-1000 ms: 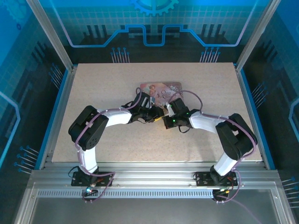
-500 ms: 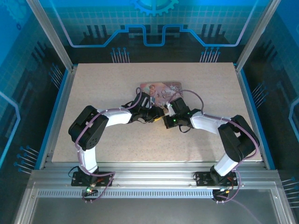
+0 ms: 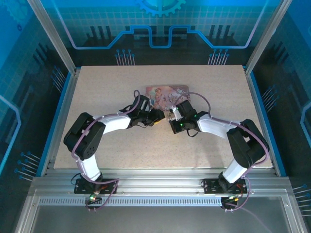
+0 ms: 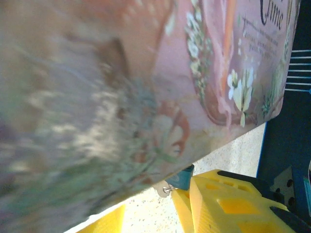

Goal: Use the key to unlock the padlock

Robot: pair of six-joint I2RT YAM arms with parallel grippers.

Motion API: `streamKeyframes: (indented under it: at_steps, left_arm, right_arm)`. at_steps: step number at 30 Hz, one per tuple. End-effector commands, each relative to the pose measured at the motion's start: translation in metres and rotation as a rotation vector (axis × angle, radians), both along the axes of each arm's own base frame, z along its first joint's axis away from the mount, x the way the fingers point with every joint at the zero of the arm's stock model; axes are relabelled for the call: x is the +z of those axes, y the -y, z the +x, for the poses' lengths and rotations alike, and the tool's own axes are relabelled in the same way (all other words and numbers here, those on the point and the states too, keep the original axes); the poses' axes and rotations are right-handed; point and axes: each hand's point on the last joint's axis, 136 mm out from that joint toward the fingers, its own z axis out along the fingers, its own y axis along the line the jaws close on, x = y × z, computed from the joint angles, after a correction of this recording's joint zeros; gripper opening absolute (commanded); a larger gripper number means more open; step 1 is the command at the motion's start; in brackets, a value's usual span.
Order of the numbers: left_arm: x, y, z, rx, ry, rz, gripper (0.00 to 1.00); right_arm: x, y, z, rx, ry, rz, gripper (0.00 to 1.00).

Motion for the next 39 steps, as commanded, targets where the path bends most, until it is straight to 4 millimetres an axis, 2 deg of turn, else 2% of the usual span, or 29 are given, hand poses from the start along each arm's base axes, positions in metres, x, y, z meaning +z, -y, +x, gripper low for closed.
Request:
streamKeyframes:
  at_steps: [1,11,18,23,27,31,32,34,36,39]
  left_arm:
    - [0.006,-0.016,0.005,0.017,0.043,0.028,0.4]
    - [0.012,-0.04,0.023,0.065,0.081,0.053,0.42]
    - [0.016,-0.062,0.019,0.119,0.102,0.094,0.51]
    - [0.019,-0.064,0.014,0.124,0.104,0.075,0.53]
    - [0.019,-0.061,-0.001,0.094,0.092,0.047,0.58]
    - [0.018,-0.057,-0.025,0.032,0.092,0.045,0.66]
    - [0.017,-0.056,-0.032,0.016,0.091,0.044,0.74]
    - [0.015,-0.055,-0.044,-0.014,0.085,0.047,0.82]
    - [0.013,-0.053,-0.055,-0.044,0.081,0.057,0.99]
    - [0.012,-0.051,-0.067,-0.084,0.081,0.079,0.99]
  right_arm:
    - [0.004,-0.001,0.006,0.045,0.022,-0.053,0.0]
    - [0.005,-0.005,0.007,0.111,0.027,-0.107,0.0]
    - [0.011,-0.011,0.009,0.162,0.064,-0.125,0.0]
    - [0.015,-0.011,0.011,0.196,0.085,-0.172,0.0]
    - [0.021,-0.009,0.011,0.223,0.113,-0.201,0.0]
    - [0.024,-0.005,0.011,0.261,0.136,-0.245,0.0]
    - [0.024,-0.004,0.012,0.272,0.137,-0.255,0.0]
    - [0.023,-0.003,0.01,0.293,0.13,-0.271,0.0]
    - [0.022,-0.002,0.009,0.309,0.126,-0.284,0.0]
    - [0.02,0.0,0.01,0.338,0.125,-0.312,0.0]
